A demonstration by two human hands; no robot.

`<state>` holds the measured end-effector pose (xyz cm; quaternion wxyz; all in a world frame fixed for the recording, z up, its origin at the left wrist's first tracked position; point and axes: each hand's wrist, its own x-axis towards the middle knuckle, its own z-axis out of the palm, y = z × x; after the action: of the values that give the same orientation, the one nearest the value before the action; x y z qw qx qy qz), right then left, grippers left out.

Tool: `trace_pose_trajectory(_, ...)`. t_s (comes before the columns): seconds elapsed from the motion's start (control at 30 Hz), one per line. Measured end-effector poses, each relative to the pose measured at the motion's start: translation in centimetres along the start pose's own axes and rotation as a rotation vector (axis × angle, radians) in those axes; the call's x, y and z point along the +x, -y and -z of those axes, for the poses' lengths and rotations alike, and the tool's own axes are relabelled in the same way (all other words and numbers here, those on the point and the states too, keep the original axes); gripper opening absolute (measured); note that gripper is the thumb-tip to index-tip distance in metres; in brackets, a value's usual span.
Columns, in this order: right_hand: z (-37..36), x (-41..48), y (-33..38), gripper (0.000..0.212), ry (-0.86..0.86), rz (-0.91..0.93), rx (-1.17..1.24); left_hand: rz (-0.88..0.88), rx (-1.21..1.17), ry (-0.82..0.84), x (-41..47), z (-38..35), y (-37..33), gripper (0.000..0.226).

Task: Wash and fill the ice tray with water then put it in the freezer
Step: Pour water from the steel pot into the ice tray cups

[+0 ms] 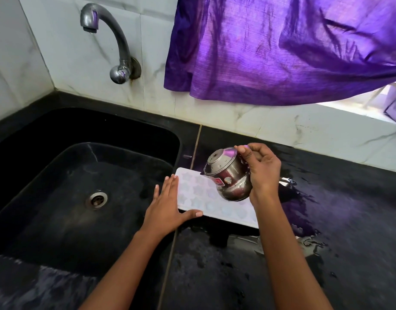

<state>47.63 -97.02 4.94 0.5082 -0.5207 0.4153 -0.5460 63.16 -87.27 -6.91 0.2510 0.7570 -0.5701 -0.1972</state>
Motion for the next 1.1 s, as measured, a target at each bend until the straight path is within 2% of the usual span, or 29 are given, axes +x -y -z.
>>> trace_pose_trajectory(0.27,-1.5,0.1,-0.4,0.017,0.069,0.072,-0.129,-0.002,-0.019,-0.011,0.0,0.0,0.0,0.142)
trace_pose_trajectory(0.4,-2.0,0.1,-0.3,0.018,0.086,0.098,-0.176,-0.003,-0.007,0.0,-0.1,0.1,0.0,0.132)
trace_pose_trajectory(0.53,-2.2,0.1,0.1,0.018,0.092,0.127,-0.235,-0.006,-0.01,-0.019,-0.1,0.0,0.1,0.144)
trace_pose_trajectory(0.67,-2.3,0.2,0.6,0.019,0.092,0.143,-0.238,-0.005,-0.031,-0.026,0.0,-0.2,0.2,0.144)
trace_pose_trajectory(0.87,-2.3,0.4,1.1,0.018,0.085,0.171,-0.238,0.02,-0.021,0.017,-0.4,0.5,-0.5,0.116)
trace_pose_trajectory(1.0,-2.3,0.4,1.3,0.018,0.087,0.185,-0.237,-0.001,-0.017,0.007,-0.2,0.3,-0.3,0.127)
trace_pose_trajectory(1.1,-2.2,0.4,1.2,0.017,0.083,0.171,-0.222,0.0,-0.012,0.002,-0.2,0.1,-0.2,0.128)
